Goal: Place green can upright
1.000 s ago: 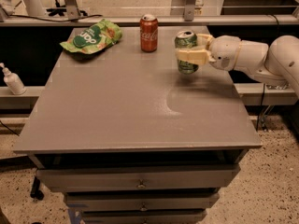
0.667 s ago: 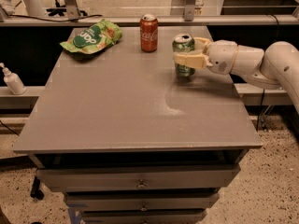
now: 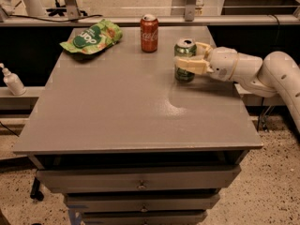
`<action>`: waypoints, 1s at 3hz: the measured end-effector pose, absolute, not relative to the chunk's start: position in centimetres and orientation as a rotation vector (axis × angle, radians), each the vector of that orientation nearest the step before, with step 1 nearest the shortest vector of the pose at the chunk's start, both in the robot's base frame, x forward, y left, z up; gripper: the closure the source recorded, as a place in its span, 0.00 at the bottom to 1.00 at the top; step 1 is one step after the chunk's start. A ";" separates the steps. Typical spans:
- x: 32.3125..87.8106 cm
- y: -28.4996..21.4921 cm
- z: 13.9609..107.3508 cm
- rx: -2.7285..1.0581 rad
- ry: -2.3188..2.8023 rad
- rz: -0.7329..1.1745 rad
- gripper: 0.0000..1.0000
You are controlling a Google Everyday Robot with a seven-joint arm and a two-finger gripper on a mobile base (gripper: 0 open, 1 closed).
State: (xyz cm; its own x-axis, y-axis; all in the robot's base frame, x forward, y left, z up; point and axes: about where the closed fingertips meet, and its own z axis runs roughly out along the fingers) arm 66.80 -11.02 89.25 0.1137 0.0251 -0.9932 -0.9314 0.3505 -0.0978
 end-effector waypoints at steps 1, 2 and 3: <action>66.7 -11.1 88.8 -0.966 1.239 0.905 0.59; 66.7 -11.1 89.1 -0.966 1.239 0.905 0.36; 66.7 -11.1 89.1 -0.966 1.239 0.905 0.12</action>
Offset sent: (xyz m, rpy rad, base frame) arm -0.0028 -0.0131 -0.0142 0.0040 0.0097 0.0189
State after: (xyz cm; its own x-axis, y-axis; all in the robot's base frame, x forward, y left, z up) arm 66.72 -11.07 89.11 0.1117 0.0328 -0.9932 -0.9361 0.3390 -0.0941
